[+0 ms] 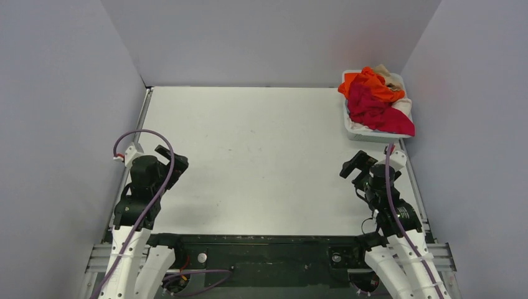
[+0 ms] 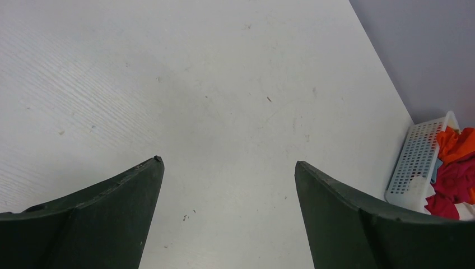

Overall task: Fold and stack the t-shirts
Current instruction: Grab crumpled tshirt from bin with the right arm

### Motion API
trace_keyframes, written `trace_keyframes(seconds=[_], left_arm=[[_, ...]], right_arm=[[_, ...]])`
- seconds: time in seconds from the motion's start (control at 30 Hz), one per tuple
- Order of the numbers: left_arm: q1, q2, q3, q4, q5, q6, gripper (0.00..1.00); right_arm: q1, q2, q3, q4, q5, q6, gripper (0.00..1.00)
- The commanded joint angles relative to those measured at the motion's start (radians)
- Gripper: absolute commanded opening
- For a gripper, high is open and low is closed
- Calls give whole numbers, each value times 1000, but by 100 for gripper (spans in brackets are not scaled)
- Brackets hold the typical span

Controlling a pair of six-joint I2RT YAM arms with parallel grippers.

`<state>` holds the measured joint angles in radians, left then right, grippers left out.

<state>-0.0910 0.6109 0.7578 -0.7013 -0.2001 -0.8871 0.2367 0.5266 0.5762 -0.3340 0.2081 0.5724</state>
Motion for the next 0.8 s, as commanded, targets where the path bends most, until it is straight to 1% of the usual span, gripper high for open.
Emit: trace_keyframes(seconds=[0.0,0.1,0.13,0.17,0.2,0.23,0.33,0.43,0.47,0.5,0.53,0.63,0.67,0.73,0.77], left_arm=[[-3,11,1,52,15,8,98],[-2,25,-9,75,5,13,98],[-2,33,-14,85,-2,8,98],[-1,38,-22,98,-3,-3,98],[-2,40,-29,135,8,-5,98],[-2,45,-43,161,21,-6,98],[-4,53,-73,266,63,-3,98],[-4,71,-86,303,37,-3,98],[-3,78,-88,306,32,-3,98],[-4,85,-92,314,23,-3,98],[-4,88,-94,318,20,0,98],[-3,108,-117,349,14,2,98],[-4,117,-126,356,15,2,98],[-4,133,-129,367,16,4,98],[-4,139,-128,370,16,5,98]], right_arm=[[5,61,79,32,74,1,99],[-3,170,143,71,141,-18,100],[-7,200,188,78,196,-28,100],[-27,272,215,80,218,-29,100],[-44,353,279,80,232,-42,100],[-86,394,353,74,227,-45,100],[-165,618,509,48,177,-44,99],[-225,799,731,-10,169,-70,97],[-229,887,778,-40,168,-77,96],[-256,927,862,-51,158,-91,95],[-271,1005,901,-66,152,-101,94],[-293,1153,1085,-94,122,-132,90],[-299,1218,1118,-121,121,-135,90],[-305,1303,1241,-167,120,-147,89],[-306,1348,1260,-189,116,-146,89]])
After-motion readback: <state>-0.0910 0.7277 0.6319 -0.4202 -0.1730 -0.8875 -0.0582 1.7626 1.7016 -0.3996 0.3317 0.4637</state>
